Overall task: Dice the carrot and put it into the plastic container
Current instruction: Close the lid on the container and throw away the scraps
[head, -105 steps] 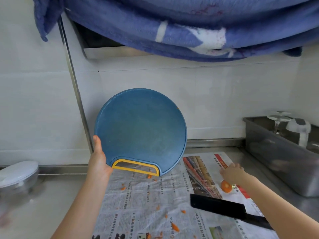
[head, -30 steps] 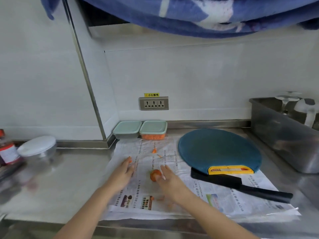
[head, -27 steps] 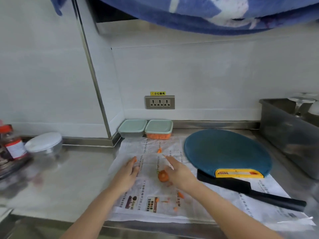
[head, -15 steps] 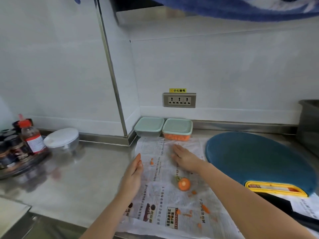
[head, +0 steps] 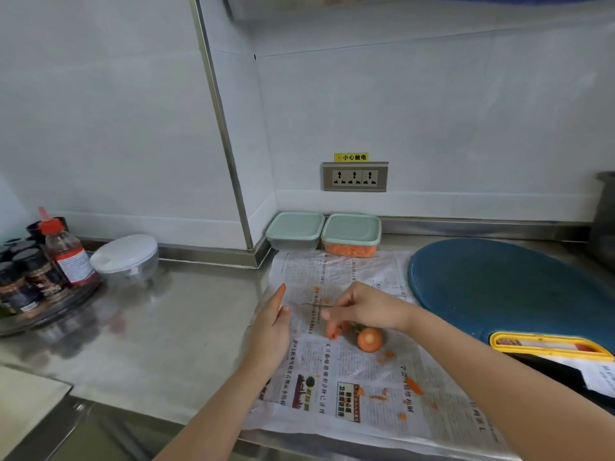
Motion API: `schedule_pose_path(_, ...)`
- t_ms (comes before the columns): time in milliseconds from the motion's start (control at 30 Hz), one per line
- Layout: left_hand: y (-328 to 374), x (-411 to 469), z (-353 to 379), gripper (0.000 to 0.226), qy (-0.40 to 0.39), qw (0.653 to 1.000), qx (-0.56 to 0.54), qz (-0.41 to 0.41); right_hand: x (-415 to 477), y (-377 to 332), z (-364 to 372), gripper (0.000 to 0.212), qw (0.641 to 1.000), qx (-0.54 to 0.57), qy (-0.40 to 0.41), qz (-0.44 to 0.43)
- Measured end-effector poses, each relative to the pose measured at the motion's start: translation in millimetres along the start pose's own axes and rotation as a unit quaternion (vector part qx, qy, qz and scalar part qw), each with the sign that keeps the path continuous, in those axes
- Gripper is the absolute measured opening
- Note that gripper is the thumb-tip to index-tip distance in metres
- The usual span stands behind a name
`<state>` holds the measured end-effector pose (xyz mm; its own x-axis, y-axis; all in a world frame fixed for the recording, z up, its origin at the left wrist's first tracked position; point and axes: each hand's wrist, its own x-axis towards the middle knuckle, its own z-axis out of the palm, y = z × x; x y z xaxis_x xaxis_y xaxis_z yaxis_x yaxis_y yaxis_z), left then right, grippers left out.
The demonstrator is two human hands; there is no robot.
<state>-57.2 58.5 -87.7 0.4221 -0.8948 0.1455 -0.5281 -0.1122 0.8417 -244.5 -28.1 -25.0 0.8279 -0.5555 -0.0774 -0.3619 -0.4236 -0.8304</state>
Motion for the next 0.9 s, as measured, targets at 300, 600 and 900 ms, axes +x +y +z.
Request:
schedule_pose_path(300, 14.5, -4.9, 13.2, 0.052, -0.076, 0.965, 0.246, 0.057, 17.3, 8.6, -11.2, 0.042, 0.976, -0.192, 0.073, 0.072)
schedule_pose_path(600, 20.7, -8.6, 9.6, 0.049, -0.081, 0.959, 0.264, 0.067, 3.1, 5.1, 4.2, 0.022, 0.997, -0.056, 0.034, 0.028)
schedule_pose_path(900, 60.3, -19.6, 30.5, 0.064, -0.243, 0.928, 0.278, 0.05, -39.8, 38.9, -12.7, 0.044, 0.966, -0.124, 0.19, 0.12)
